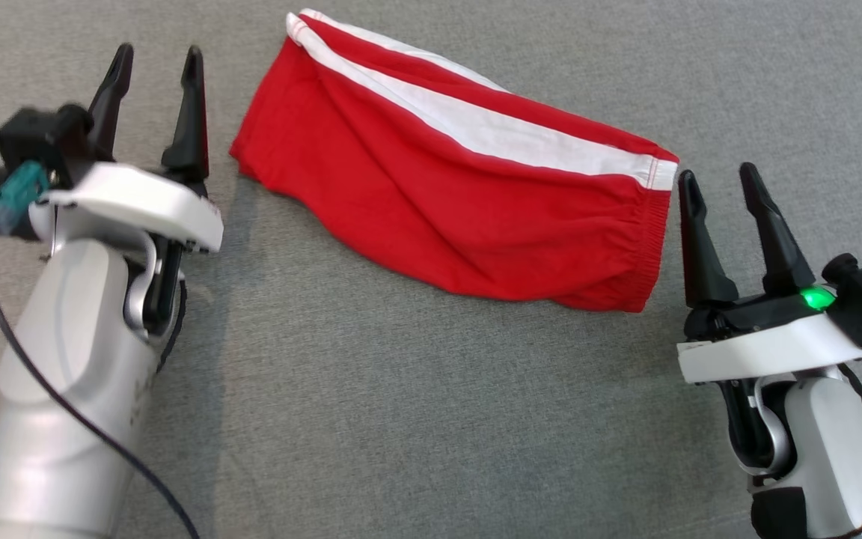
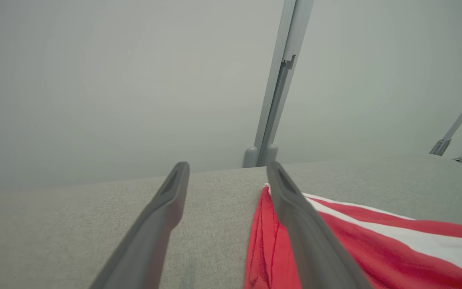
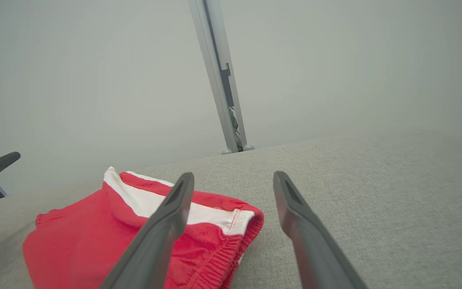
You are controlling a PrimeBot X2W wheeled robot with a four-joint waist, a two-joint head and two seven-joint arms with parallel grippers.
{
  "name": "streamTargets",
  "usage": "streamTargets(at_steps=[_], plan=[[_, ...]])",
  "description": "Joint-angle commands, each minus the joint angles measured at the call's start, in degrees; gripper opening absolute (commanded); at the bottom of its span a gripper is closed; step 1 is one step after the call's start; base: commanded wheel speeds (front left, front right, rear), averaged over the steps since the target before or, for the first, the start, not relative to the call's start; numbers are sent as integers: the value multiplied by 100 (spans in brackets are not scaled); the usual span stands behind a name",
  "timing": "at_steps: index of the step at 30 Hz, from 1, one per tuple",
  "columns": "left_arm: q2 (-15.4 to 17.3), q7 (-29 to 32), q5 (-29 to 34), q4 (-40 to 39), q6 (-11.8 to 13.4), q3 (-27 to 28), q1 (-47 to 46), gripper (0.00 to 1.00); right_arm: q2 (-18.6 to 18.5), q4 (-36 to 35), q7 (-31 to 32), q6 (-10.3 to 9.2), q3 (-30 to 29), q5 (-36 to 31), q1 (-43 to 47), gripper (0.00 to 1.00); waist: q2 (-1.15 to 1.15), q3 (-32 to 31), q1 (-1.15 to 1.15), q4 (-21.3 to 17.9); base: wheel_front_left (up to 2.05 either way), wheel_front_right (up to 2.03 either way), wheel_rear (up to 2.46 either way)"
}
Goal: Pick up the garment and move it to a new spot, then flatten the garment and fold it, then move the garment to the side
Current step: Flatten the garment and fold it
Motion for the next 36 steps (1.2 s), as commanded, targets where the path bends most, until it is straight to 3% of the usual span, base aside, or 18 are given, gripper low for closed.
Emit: streamTargets(at_steps=[1,9,15,31,36], plan=[[35,-10,101,-403,96,126,335,100,-40,-94,-21,-2,-116,-199,113,100,0,-128,0,122,0,0,0],[102,-10,376,-1946,403,461,1643,100,-41,-271,-20,-2,-397,-614,478,100,0,-453,0,281,0,0,0],[179,16,466,-2554,620,503,2437,100,-23,-273,-20,-2,-478,-727,793,100,0,-636,0,287,0,0,0],[264,292,386,-2937,735,406,2774,100,23,-226,-21,-2,-519,-720,845,100,0,-695,0,283,0,0,0],[286,442,418,-2914,550,240,2333,100,27,-252,-5,-2,-491,-774,746,100,0,-560,0,235,0,0,0]])
